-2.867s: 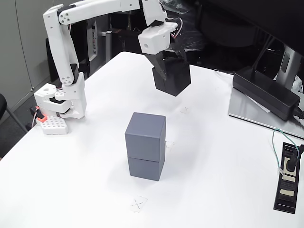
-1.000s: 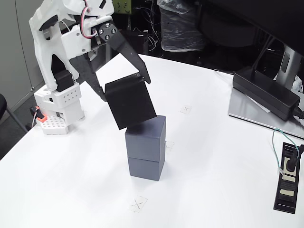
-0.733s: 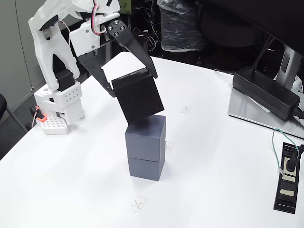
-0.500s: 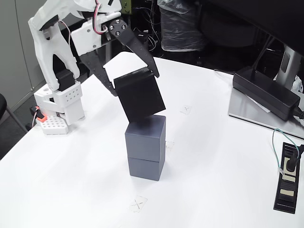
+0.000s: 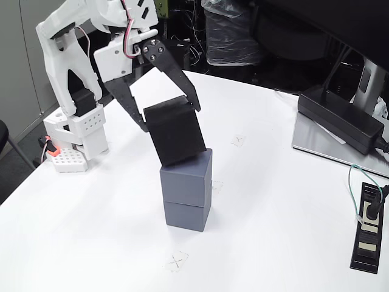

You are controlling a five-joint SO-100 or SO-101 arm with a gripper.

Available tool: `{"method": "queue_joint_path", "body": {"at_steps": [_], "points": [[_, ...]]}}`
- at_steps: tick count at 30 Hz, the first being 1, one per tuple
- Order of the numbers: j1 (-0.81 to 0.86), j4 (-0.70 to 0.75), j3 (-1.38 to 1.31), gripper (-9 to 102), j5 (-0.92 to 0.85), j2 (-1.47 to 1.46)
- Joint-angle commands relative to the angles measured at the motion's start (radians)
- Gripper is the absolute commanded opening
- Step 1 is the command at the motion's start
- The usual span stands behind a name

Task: Stack the three blocks in an ordered color.

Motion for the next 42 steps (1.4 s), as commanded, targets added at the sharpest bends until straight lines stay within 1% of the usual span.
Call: {"method": "queue_joint_path", "body": {"at_steps": [1, 34, 42], "points": [[0.000, -0.009, 0.000, 12, 0.002, 0.018], [0.003, -0.012, -0.012, 12, 0.014, 0.020], [0.014, -0.094, -0.003, 12, 0.015, 0.020]]}}
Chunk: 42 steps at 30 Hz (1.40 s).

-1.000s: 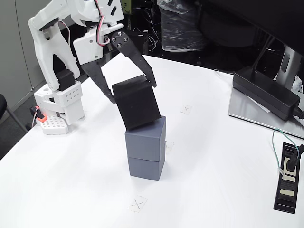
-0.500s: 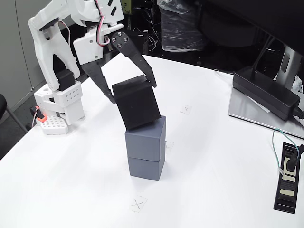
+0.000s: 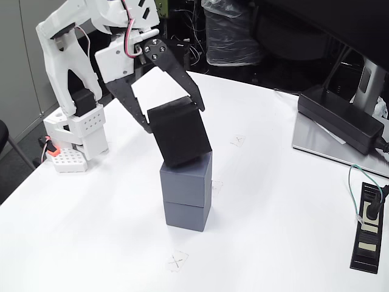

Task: Stack the three blocks in an ordered color.

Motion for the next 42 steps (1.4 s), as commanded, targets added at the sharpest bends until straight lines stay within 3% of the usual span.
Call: {"method": "queue_joint_path", "body": {"at_steps": [1, 16, 28, 42], "points": [[0.006, -0.034, -0.005, 12, 0.011, 0.020], [0.006, -0.035, 0.003, 13, 0.011, 0.020], [0.006, -0.035, 0.005, 29, 0.011, 0.020], [0.006, -0.035, 0.005, 30, 0.011, 0.020]]}}
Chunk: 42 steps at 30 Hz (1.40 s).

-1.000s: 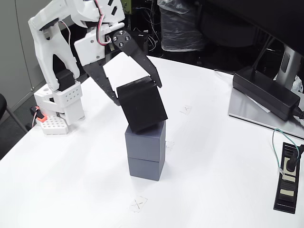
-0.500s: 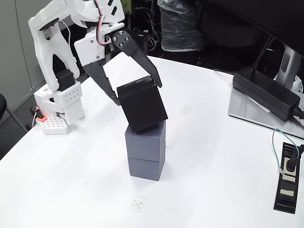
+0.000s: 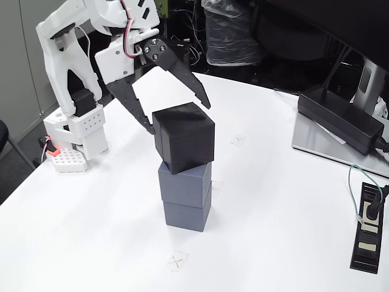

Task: Stack the three blocks in an ordered color.

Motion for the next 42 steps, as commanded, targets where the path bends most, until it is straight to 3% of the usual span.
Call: {"method": "queue_joint_path", "body": {"at_steps": [1, 14, 18, 29, 42], "points": [[0.000, -0.015, -0.003, 30, 0.009, 0.020], [0.002, -0.003, -0.021, 30, 0.009, 0.101], [-0.009, -0.003, -0.021, 25, 0.034, 0.213], [-0.017, -0.017, -0.006, -2, 0.319, 0.359], [-0.327, -0.075, 0.100, 0, 0.753, 0.586]]}}
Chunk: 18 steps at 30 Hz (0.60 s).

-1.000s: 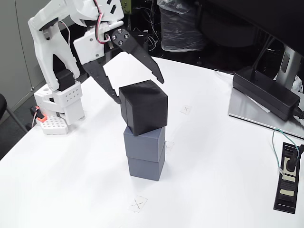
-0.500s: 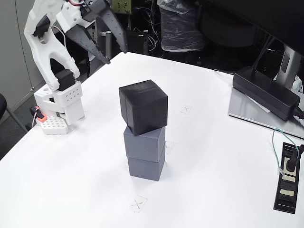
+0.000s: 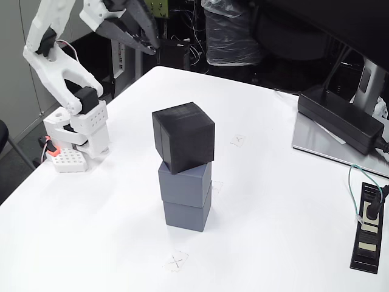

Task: Stack the three blocks in an ordered color.

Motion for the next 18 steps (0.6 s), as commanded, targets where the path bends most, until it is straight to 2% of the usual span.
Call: {"method": "queue_joint_path", "body": {"at_steps": [1, 7, 18], "points": [[-0.075, -0.087, 0.071, 0, 0.127, 0.081], [-0.141, -0.310, 0.353, 1, 0.253, 0.250], [-0.140, -0.620, 0.989, 1, 0.256, 0.474]]}}
